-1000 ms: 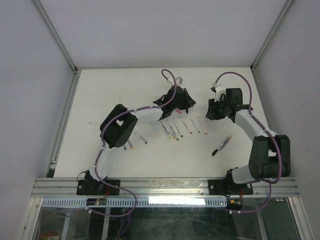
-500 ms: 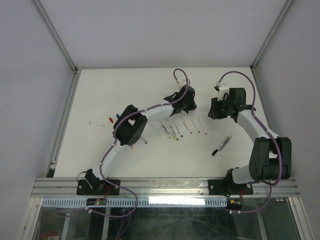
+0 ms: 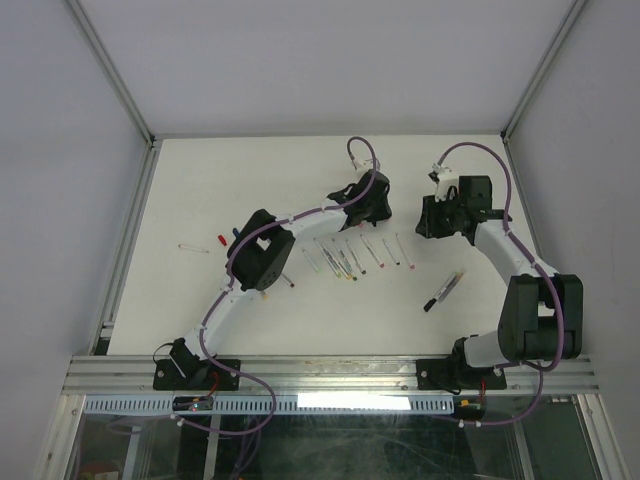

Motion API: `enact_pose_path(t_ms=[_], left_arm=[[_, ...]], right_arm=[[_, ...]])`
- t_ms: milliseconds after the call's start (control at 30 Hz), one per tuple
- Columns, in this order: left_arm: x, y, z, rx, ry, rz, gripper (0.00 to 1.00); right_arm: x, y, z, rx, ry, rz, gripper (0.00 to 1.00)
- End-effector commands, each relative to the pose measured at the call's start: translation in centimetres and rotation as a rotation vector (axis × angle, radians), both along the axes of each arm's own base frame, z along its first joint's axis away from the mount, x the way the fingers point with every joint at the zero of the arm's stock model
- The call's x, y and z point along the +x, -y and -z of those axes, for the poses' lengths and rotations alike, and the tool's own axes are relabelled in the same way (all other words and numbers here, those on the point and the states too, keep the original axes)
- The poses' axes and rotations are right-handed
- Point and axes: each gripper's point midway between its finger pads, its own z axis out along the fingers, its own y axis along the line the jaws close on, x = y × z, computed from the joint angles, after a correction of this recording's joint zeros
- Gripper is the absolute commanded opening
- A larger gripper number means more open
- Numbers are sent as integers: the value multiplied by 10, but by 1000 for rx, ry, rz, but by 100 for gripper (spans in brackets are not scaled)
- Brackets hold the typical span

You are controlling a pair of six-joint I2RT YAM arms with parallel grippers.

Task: Open the pen caps
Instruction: Place the pen cap at the center of the board, then pick up the pen from the center of the board.

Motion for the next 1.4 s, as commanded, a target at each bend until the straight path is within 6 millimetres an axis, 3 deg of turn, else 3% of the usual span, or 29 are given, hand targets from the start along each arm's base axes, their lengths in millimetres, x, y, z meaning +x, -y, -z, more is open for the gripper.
enact_pose_path(t_ms=[0, 467, 567, 733, 900, 967, 1133, 1200, 1367], left_arm=[[6, 8, -19, -17, 50, 8, 23], [6, 6, -26, -14, 61, 6, 28], [7, 7, -43, -25, 91, 20, 30], [5, 6, -92, -76, 177, 44, 33], [-13, -7, -139, -138, 278, 76, 34], [-23, -17, -166, -171, 341, 94, 37], [-56, -43, -208, -241, 507, 173, 48], [-73, -58, -208, -251, 555, 206, 53], [-108, -97, -229, -320, 707, 219, 68]], right_arm=[[11, -1, -24, 19, 79, 1, 34], [10, -1, -24, 23, 78, -2, 34], [10, -2, -24, 28, 79, -7, 34], [8, -5, -30, 45, 95, -27, 35], [6, -6, -34, 58, 109, -45, 34], [5, -7, -36, 64, 114, -54, 34], [3, -6, -43, 83, 132, -74, 34], [2, -4, -45, 92, 138, -83, 34], [-7, -2, -54, 125, 142, -136, 34]])
